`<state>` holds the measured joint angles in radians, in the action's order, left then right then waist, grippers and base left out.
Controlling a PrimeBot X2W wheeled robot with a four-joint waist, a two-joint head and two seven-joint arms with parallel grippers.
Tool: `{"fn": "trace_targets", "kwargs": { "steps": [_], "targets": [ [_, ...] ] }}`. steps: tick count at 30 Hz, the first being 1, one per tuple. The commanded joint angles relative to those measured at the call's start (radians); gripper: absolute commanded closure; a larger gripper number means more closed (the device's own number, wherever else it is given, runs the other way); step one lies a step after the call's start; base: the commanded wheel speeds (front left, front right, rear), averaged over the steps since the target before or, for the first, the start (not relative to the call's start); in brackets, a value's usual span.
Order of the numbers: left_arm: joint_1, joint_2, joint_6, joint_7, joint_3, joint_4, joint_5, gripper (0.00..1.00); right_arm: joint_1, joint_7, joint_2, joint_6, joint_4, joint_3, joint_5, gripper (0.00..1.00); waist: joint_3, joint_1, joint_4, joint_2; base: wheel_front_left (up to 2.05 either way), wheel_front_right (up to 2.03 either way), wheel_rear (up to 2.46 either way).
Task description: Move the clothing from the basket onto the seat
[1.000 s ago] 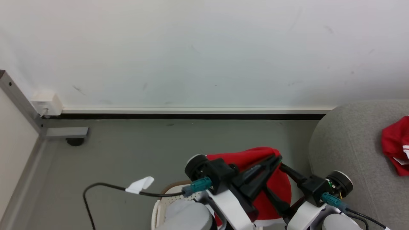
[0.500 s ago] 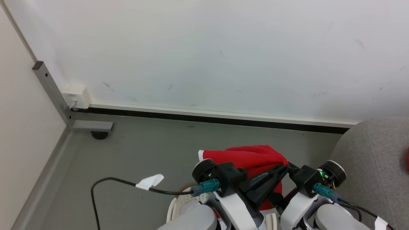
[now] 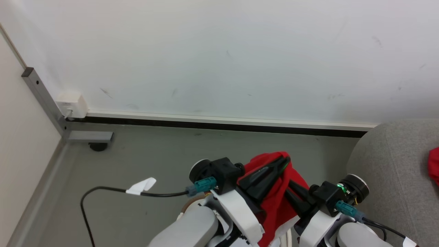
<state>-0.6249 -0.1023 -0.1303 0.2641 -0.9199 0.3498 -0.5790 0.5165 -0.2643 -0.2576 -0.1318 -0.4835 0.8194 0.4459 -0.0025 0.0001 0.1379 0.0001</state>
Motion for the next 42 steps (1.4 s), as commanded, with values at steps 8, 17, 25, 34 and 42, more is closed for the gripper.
{"fn": "trace_targets", "kwargs": {
  "steps": [8,17,25,34,42],
  "targets": [
    [0.026,-0.002,0.001,0.000,0.077,0.025,0.028,1.00,-0.037,0.000,-0.015,0.002,0.040,-0.017,0.012,1.00,-0.002,-0.0001,-0.034,-0.0001,0.00,0.00,0.00],
    [0.036,0.005,0.001,0.000,0.081,0.029,0.042,1.00,-0.052,0.000,-0.020,0.002,0.056,-0.037,0.005,1.00,-0.003,-0.0001,-0.049,-0.0001,0.00,0.00,0.00],
    [0.045,0.003,0.001,0.000,0.083,0.023,0.029,0.00,-0.076,0.000,-0.030,0.002,0.089,-0.104,-0.002,1.00,-0.002,-0.0001,-0.084,-0.0001,0.00,0.00,0.00],
    [0.070,-0.002,0.001,0.000,0.092,-0.002,0.044,0.00,-0.137,0.000,-0.069,0.002,0.154,-0.261,-0.024,1.00,0.004,-0.0001,-0.169,-0.0001,0.00,0.00,0.00],
    [0.090,-0.007,0.001,0.000,0.098,-0.023,0.055,0.00,-0.199,0.000,-0.114,0.002,0.225,-0.425,-0.046,1.00,0.015,-0.0001,-0.292,-0.0001,0.00,0.00,0.00]
  ]
}}
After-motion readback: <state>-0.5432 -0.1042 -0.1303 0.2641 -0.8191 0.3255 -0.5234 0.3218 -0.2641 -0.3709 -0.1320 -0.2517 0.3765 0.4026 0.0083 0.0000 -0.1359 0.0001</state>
